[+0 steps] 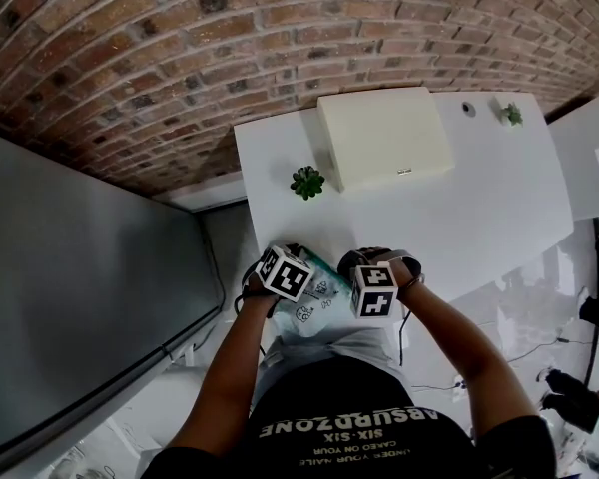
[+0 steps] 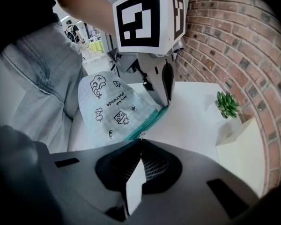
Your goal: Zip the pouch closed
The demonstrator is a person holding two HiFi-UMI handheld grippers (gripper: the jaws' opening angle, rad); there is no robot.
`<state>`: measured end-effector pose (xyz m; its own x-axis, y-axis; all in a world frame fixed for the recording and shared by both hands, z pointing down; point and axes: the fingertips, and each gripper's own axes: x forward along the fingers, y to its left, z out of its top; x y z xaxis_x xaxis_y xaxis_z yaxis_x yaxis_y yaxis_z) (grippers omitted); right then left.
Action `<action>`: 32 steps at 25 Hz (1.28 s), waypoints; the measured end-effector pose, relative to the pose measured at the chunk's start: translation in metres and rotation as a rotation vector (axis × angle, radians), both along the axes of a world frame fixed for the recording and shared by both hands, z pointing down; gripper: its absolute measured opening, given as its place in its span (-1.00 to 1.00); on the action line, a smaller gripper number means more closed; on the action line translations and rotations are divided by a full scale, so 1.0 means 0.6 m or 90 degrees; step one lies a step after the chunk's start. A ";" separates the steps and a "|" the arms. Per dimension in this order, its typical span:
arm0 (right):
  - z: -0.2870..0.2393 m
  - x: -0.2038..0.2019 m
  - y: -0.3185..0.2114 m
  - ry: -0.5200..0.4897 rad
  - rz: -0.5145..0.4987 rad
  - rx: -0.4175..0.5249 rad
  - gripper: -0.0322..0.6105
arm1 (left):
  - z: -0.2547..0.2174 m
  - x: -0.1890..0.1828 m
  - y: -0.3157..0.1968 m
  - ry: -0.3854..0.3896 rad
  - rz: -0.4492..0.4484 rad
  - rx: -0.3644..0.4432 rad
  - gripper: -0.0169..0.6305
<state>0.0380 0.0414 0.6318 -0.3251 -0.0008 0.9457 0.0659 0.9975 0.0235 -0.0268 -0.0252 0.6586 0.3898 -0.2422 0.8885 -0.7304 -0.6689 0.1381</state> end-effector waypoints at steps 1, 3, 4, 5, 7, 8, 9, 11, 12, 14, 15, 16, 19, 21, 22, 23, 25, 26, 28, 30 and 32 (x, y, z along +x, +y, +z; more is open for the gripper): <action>0.000 0.001 0.000 0.000 0.000 0.001 -0.90 | 0.000 0.000 0.000 0.000 0.000 0.000 -0.86; 0.000 0.000 0.000 0.000 0.000 0.002 -0.90 | 0.001 0.000 -0.001 -0.001 0.000 0.002 -0.86; -0.001 0.000 -0.001 0.001 -0.001 0.002 -0.90 | 0.001 0.000 -0.001 -0.001 0.000 0.002 -0.86; -0.002 0.000 0.000 0.002 -0.002 0.002 -0.90 | 0.001 0.000 -0.001 -0.001 0.001 0.002 -0.86; -0.004 0.001 0.001 0.006 -0.004 0.001 -0.90 | 0.000 0.001 0.000 -0.002 0.001 0.001 -0.86; -0.004 0.001 0.002 0.009 -0.006 0.000 -0.90 | -0.001 0.001 0.000 -0.002 0.002 0.001 -0.86; -0.004 0.002 0.003 0.013 -0.008 -0.001 -0.90 | -0.001 0.001 0.001 -0.002 0.002 0.000 -0.86; -0.003 0.005 0.006 0.019 -0.014 -0.003 -0.90 | -0.002 0.000 0.001 -0.001 0.002 0.000 -0.86; -0.002 0.006 0.007 0.020 -0.014 -0.004 -0.90 | -0.002 0.000 0.001 -0.001 0.002 0.000 -0.86; -0.001 0.009 0.008 0.018 -0.011 -0.006 -0.90 | -0.001 0.000 0.001 -0.001 0.002 0.000 -0.86; -0.001 0.010 0.008 0.017 -0.009 -0.007 -0.90 | -0.001 0.000 0.001 -0.001 0.002 0.000 -0.86; -0.001 0.010 0.008 0.016 -0.007 -0.008 -0.90 | -0.001 0.000 0.001 0.000 0.002 0.001 -0.86; 0.000 0.009 0.008 0.016 -0.007 -0.010 -0.90 | 0.001 0.000 0.000 0.001 0.001 0.002 -0.86; -0.001 0.010 0.008 0.014 -0.005 -0.013 -0.90 | 0.000 0.000 0.000 0.000 0.001 0.002 -0.86; -0.003 0.010 0.008 0.013 -0.004 -0.014 -0.90 | 0.000 0.001 0.000 0.001 0.000 0.002 -0.86; -0.004 0.010 0.008 0.011 -0.003 -0.015 -0.90 | -0.001 0.001 0.000 0.001 0.000 0.003 -0.86; -0.007 0.009 0.008 0.010 -0.004 -0.016 -0.90 | -0.002 0.001 -0.001 0.002 0.000 0.004 -0.86; -0.007 0.008 0.008 0.011 -0.005 -0.015 -0.90 | -0.003 0.000 -0.001 0.002 0.000 0.003 -0.86; -0.008 0.008 0.009 0.013 -0.012 -0.011 -0.90 | -0.002 0.000 -0.001 0.002 0.001 0.003 -0.86; -0.009 0.008 0.009 0.013 -0.017 -0.008 -0.90 | -0.002 0.000 0.000 0.002 0.001 0.003 -0.86; -0.010 0.007 0.010 0.013 -0.017 -0.008 -0.90 | -0.002 0.000 0.001 0.001 0.001 0.003 -0.86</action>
